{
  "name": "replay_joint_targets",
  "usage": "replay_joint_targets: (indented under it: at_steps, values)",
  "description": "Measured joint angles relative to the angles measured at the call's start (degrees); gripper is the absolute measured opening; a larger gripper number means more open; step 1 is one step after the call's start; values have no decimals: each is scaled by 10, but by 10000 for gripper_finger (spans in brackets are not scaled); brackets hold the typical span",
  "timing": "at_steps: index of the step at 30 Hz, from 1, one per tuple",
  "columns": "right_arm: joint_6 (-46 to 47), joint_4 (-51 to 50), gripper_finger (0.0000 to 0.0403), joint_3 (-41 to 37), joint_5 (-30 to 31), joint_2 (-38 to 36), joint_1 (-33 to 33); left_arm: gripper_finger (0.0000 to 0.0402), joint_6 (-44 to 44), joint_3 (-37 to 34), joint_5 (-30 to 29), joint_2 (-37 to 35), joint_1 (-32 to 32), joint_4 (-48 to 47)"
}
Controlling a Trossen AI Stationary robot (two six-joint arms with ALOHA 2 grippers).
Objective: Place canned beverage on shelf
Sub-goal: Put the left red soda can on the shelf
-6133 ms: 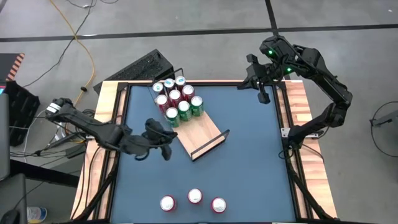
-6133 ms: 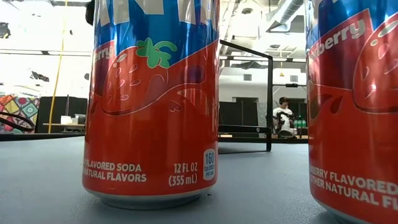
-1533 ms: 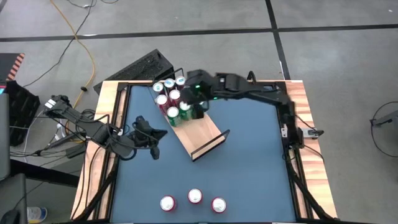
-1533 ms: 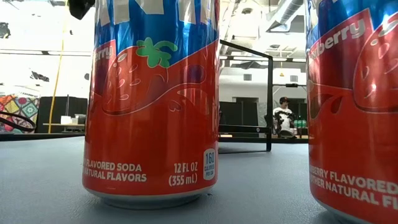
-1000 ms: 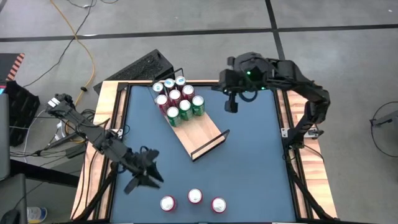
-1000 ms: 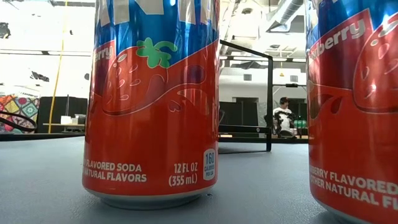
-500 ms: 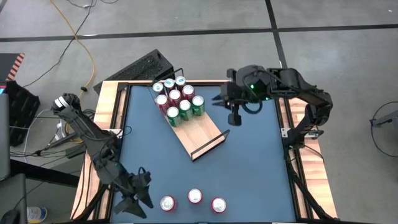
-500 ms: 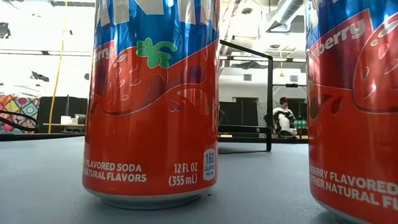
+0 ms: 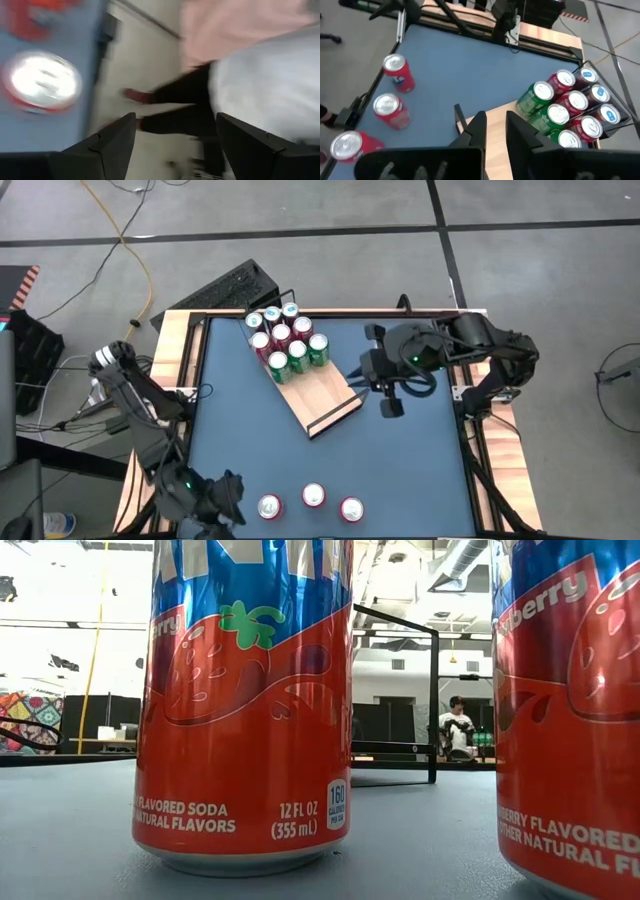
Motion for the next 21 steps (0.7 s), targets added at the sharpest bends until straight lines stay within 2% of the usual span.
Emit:
replay_joint_targets:
  at_steps: [5, 7, 9, 16, 21]
  values:
    - [2, -37, 59, 1, 1, -12, 9, 261, 90, 186, -86, 94, 3, -236]
    - [10, -57, 59, 1, 2, -18, 15, 261, 94, 239, -118, 134, 3, -300]
    - [12, -60, 59, 1, 2, -19, 18, 261, 74, 274, -123, 170, 3, -338]
    - [-21, -65, 59, 1, 2, -25, 17, 261, -39, 300, -31, 251, 35, -359]
    - [-23, -67, 59, 1, 2, -24, 15, 261, -72, 300, -64, 262, 54, -365]
